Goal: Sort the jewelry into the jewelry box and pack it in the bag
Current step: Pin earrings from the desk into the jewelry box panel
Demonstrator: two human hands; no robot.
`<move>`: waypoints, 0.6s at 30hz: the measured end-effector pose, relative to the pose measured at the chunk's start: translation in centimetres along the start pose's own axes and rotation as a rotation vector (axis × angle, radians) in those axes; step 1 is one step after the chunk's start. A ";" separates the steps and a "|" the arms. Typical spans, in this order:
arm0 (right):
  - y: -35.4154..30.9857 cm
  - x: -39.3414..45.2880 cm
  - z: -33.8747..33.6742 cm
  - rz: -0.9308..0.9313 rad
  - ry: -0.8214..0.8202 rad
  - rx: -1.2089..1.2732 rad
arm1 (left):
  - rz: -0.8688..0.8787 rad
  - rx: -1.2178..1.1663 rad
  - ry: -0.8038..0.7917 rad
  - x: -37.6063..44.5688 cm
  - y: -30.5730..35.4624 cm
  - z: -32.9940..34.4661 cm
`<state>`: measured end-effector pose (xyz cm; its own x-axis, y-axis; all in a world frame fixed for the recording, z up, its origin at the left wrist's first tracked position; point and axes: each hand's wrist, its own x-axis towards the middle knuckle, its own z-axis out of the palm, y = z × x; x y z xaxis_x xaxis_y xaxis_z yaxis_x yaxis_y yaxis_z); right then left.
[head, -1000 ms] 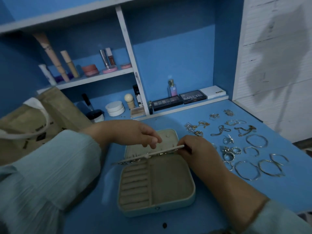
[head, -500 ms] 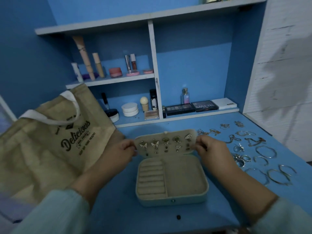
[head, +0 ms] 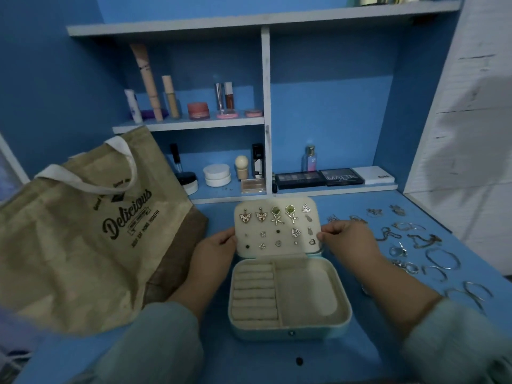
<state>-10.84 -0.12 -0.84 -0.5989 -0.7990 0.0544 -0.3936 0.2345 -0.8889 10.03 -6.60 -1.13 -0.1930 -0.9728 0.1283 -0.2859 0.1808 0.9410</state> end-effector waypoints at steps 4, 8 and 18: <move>0.1 0.6 0.4 -0.009 -0.009 -0.106 | 0.031 0.109 0.012 0.7 -0.7 0.4; 0.1 0.6 0.3 -0.043 -0.031 -0.259 | 0.032 0.241 -0.040 1.2 -1.3 0.3; 0.1 0.8 0.7 -0.074 -0.062 -0.415 | 0.053 0.489 -0.088 1.4 -0.7 0.4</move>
<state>-10.90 -1.06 -1.23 -0.5205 -0.8508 0.0724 -0.6886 0.3681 -0.6248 9.61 -8.00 -1.77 -0.2916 -0.9483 0.1253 -0.6760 0.2970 0.6744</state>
